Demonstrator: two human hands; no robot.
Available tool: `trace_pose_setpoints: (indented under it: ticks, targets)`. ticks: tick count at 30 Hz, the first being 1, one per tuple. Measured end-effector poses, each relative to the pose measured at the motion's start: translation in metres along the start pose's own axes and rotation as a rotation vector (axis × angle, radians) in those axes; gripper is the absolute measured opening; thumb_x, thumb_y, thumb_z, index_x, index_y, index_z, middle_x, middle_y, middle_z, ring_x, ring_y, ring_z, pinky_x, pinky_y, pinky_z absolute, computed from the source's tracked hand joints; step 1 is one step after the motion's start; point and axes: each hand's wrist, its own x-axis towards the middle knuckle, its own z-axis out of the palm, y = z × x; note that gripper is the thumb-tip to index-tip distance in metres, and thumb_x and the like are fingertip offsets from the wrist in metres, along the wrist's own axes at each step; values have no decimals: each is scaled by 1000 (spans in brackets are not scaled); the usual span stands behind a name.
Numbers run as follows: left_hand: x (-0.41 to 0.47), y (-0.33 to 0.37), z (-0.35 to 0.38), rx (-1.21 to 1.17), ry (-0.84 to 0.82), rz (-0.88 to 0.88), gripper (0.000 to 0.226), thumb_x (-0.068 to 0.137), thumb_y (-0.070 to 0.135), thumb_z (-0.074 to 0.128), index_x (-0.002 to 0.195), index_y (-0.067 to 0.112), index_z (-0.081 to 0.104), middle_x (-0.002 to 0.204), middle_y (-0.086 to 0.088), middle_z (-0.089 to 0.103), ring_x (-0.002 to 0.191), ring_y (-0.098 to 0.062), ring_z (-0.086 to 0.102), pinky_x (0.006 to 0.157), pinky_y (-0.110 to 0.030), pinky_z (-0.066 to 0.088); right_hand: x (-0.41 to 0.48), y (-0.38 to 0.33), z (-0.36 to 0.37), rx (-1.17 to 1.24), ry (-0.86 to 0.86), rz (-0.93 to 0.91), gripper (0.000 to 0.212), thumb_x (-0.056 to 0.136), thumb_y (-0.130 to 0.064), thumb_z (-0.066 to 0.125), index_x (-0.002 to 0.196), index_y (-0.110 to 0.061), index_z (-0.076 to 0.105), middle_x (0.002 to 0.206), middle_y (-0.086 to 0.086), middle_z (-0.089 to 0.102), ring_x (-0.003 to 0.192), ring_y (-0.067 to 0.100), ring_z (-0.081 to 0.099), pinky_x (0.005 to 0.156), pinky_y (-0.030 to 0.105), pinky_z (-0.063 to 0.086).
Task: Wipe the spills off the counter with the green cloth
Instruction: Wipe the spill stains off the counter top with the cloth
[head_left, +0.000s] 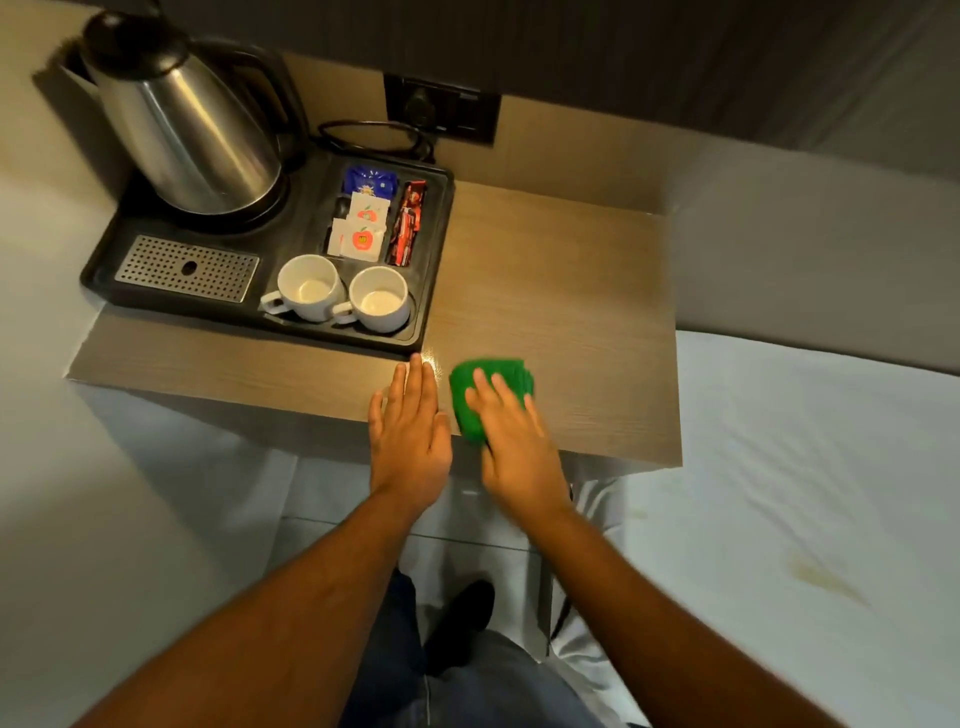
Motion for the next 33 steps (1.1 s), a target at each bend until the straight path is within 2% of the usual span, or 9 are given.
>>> trace_pose_setpoints:
  ticks: [5, 9, 13, 17, 20, 23, 27, 29, 33]
  targets:
    - [4, -4, 5, 1, 2, -5, 77, 100, 37, 12, 174, 19, -1, 184, 1, -6, 169, -18, -9, 134, -48, -9, -67, 73, -33, 16, 88, 283, 80, 97, -2, 52, 167, -32, 26, 177, -12, 20, 165, 4, 0, 134, 55, 20]
    - [5, -4, 5, 45, -28, -12, 79, 98, 39, 8, 173, 19, -5, 184, 0, -8, 168, -20, -9, 133, -49, -8, 3, 113, -73, 4, 167, 508, 71, 105, -15, 53, 169, -23, 23, 176, 5, 28, 163, 30, 25, 129, 59, 31]
    - [6, -5, 3, 41, -43, -11, 81, 95, 39, 5, 172, 21, -9, 183, 0, -10, 168, -19, -10, 132, -48, -10, 103, 106, -83, 39, 188, 628, 73, 103, -10, 49, 170, -16, 22, 179, 10, 19, 165, 38, 17, 135, 55, 16]
    - [5, -4, 2, 22, -47, -8, 81, 96, 39, 8, 173, 20, -7, 182, 2, -13, 168, -18, -12, 132, -47, -12, 89, 19, -34, 71, 61, 213, 79, 98, -8, 57, 169, -18, 26, 177, 7, 26, 165, 29, 18, 136, 50, 14]
    - [5, -3, 1, -1, -51, -9, 79, 98, 39, 9, 173, 21, -8, 182, 2, -15, 167, -16, -15, 131, -45, -14, 13, 0, -8, 36, -45, -23, 78, 97, -8, 57, 167, -29, 30, 178, -9, 22, 166, 8, 6, 135, 43, 8]
    - [6, -5, 1, 7, -63, -4, 77, 100, 40, 10, 173, 21, -9, 180, 3, -18, 167, -17, -14, 130, -45, -15, -29, 48, -26, 20, -7, 155, 80, 97, -7, 53, 166, -37, 26, 177, -16, 22, 165, 5, 8, 135, 47, 15]
    - [6, -6, 4, 31, -53, -3, 78, 100, 40, 12, 173, 20, -8, 182, 2, -14, 168, -19, -10, 129, -45, -15, 8, 115, -74, 0, 131, 490, 71, 103, -12, 53, 169, -21, 28, 175, 4, 31, 160, 34, 32, 128, 58, 32]
    - [6, -6, 5, 30, -55, -7, 78, 100, 39, 14, 173, 20, -8, 182, 2, -13, 168, -18, -10, 128, -44, -16, 56, 139, -90, -17, 192, 573, 70, 104, -12, 49, 170, -12, 24, 176, 11, 29, 161, 38, 30, 131, 54, 27]
    - [8, -8, 3, 21, -78, -2, 78, 102, 38, 17, 172, 22, -12, 180, 4, -20, 165, -14, -18, 126, -41, -22, 169, 161, -110, 115, 233, 771, 76, 104, -10, 44, 173, -15, 12, 180, 9, 16, 167, 34, 12, 136, 45, 13]
